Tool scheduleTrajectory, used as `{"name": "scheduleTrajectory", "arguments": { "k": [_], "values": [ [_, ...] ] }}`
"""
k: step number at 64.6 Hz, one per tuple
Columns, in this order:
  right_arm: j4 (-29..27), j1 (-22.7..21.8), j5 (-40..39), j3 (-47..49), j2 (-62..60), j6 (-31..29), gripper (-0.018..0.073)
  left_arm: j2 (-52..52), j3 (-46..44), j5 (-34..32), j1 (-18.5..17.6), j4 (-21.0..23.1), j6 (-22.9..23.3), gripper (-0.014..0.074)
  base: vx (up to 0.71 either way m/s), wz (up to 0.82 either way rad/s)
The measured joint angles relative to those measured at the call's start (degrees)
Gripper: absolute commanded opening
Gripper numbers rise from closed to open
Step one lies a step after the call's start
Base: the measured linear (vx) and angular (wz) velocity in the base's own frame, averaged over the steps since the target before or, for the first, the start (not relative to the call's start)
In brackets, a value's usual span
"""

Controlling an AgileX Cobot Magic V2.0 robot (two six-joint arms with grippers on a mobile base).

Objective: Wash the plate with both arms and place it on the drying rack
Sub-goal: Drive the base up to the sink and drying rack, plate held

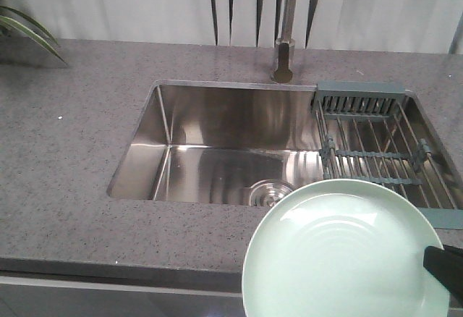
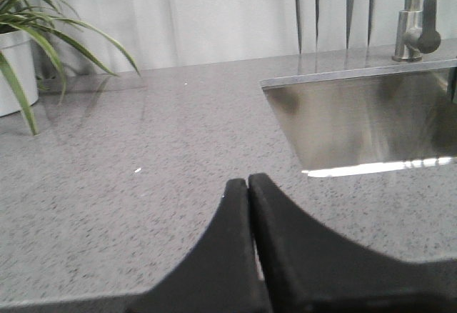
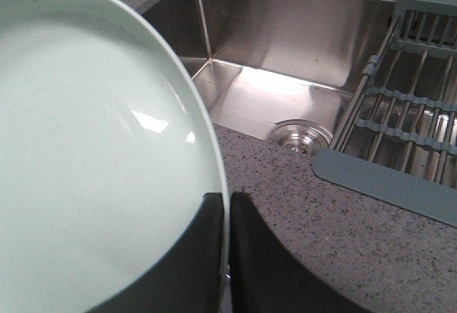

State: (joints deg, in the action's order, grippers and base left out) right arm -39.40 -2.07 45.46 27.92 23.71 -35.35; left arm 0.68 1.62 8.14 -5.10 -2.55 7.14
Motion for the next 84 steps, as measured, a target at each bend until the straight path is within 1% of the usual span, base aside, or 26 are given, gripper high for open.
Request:
{"name": "scheduleTrajectory", "arguments": {
  "k": [26, 84],
  "values": [
    [0.00, 0.00, 0.00, 0.00, 0.00, 0.00, -0.0001, 0.00, 0.00, 0.00, 0.00, 0.00, 0.00, -0.0006, 0.04, -0.11],
    [0.00, 0.00, 0.00, 0.00, 0.00, 0.00, -0.0001, 0.00, 0.00, 0.00, 0.00, 0.00, 0.00, -0.0006, 0.03, -0.01]
  ]
}}
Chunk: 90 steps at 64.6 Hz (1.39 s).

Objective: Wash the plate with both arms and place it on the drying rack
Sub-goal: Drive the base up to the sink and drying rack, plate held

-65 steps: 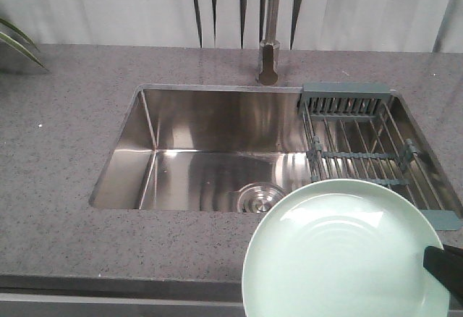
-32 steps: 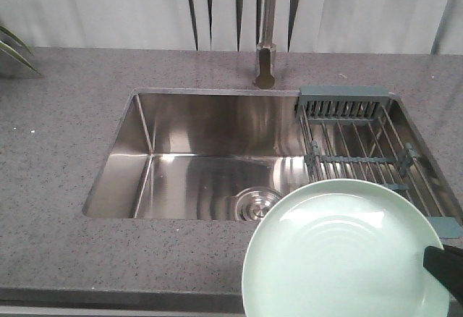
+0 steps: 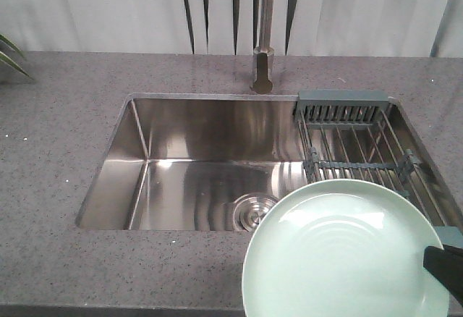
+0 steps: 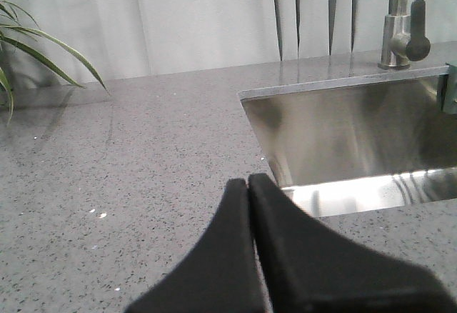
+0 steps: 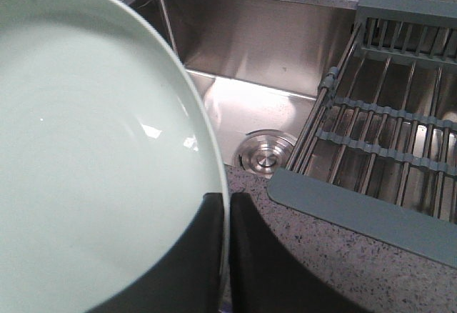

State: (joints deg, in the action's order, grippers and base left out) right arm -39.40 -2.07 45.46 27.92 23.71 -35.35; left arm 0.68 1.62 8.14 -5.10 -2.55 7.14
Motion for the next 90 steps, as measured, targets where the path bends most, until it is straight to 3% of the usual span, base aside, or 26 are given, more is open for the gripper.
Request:
{"name": "scheduleTrajectory", "arguments": {
  "k": [90],
  "values": [
    [0.00, 0.00, 0.00, 0.00, 0.00, 0.00, -0.0001, 0.00, 0.00, 0.00, 0.00, 0.00, 0.00, -0.0006, 0.05, 0.00]
  ]
}}
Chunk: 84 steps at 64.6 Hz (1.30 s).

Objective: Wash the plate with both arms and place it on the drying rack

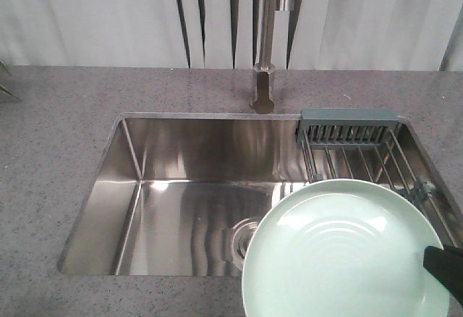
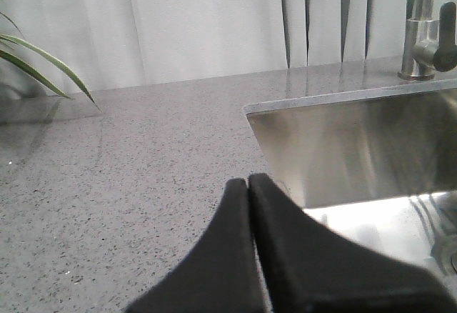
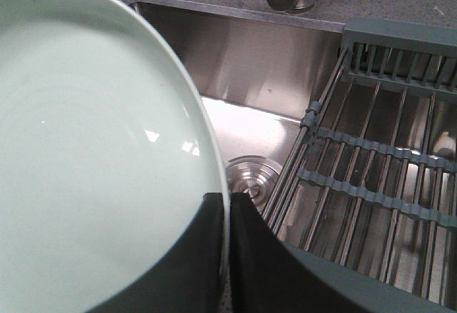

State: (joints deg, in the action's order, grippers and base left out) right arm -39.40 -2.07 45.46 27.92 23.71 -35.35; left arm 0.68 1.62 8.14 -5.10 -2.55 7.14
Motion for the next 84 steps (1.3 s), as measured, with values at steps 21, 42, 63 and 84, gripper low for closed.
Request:
{"name": "scheduleTrajectory", "arguments": {
  "k": [21, 42, 63, 84],
  "values": [
    [0.00, 0.00, 0.00, 0.00, 0.00, 0.00, -0.0001, 0.00, 0.00, 0.00, 0.00, 0.00, 0.00, -0.0006, 0.03, 0.00],
    [0.00, 0.00, 0.00, 0.00, 0.00, 0.00, -0.0001, 0.00, 0.00, 0.00, 0.00, 0.00, 0.00, -0.0006, 0.01, -0.01],
    [0.00, 0.00, 0.00, 0.00, 0.00, 0.00, -0.0001, 0.00, 0.00, 0.00, 0.00, 0.00, 0.00, -0.0006, 0.01, -0.01],
    [0.00, 0.00, 0.00, 0.00, 0.00, 0.00, -0.0001, 0.00, 0.00, 0.00, 0.00, 0.00, 0.00, -0.0006, 0.02, -0.02]
  ]
}}
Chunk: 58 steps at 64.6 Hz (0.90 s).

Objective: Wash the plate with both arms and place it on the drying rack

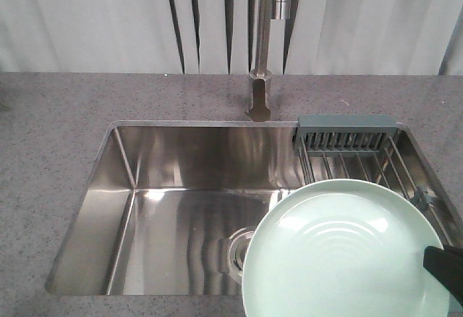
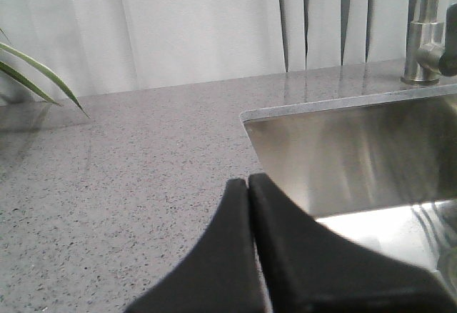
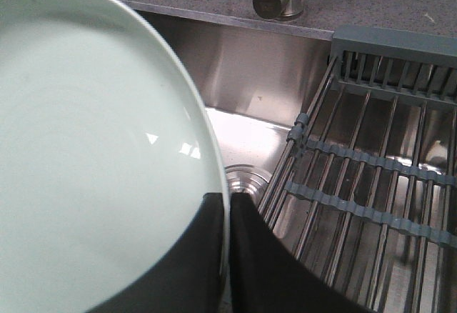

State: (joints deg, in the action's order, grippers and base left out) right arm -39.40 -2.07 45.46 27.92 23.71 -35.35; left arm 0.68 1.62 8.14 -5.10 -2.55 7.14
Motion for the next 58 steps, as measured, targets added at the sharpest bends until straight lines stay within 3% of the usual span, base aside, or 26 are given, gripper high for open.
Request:
{"name": "scheduleTrajectory", "arguments": {
  "k": [58],
  "values": [
    [0.00, 0.00, 0.00, 0.00, 0.00, 0.00, -0.0001, 0.00, 0.00, 0.00, 0.00, 0.00, 0.00, -0.0006, 0.02, -0.01]
  ]
}}
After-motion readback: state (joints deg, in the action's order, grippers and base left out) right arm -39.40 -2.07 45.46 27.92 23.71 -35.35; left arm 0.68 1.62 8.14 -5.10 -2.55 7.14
